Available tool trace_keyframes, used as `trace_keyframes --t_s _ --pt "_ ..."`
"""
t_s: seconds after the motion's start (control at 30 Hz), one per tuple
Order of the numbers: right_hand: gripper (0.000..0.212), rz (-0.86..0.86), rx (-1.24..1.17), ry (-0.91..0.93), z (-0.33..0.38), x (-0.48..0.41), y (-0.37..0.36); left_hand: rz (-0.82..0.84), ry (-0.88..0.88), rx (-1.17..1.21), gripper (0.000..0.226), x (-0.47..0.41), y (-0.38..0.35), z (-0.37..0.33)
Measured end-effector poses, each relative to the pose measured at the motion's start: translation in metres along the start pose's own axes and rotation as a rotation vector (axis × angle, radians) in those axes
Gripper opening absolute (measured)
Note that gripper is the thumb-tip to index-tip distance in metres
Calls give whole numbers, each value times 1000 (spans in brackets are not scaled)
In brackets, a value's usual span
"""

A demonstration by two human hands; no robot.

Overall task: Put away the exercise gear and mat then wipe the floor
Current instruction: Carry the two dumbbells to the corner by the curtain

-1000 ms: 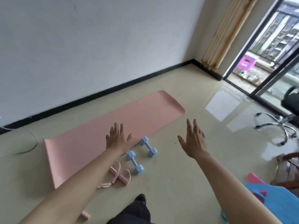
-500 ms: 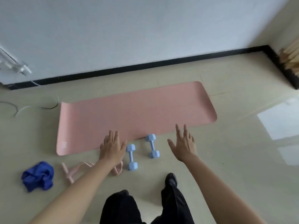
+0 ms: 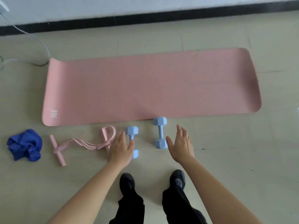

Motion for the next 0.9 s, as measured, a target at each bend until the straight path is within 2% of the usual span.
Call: trace_keyframes --t_s 0.13,0.27,0.4,0.5,0.57,0.73,0.83,0.9 --pt "76 57 -102 -78 -26 -95 -125 35 158 145 65 -95 -109 81" --pt "76 100 -105 -146 -53 -181 -226 -21 345 249 58 -174 -195 167" --pt "73 150 -147 -203 -71 -253 -297 -58 405 352 51 -240 -259 216" --pt "56 204 -228 -219 -71 -296 -333 -105 448 492 45 -275 -293 243" --pt "46 208 -238 -220 -71 -313 -348 -118 473 581 33 -292 -307 259" --pt "35 241 -406 -279 -79 -294 -359 -128 470 677 19 -274 -302 253" --pt "27 234 -496 -343 -88 -237 -346 -119 507 709 21 -220 -279 233" --pt "30 221 -577 -386 -87 -190 -326 -121 540 732 26 -178 -254 218"
Point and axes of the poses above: each hand's wrist, its own x-axis away from the middle knuckle, its own y-axis out of the back of the hand, z = x × y, the point moved 10 cm from there along -x, towards the middle knuckle, and after that the axes turned 12 degrees about x, right-handed, at the moved point
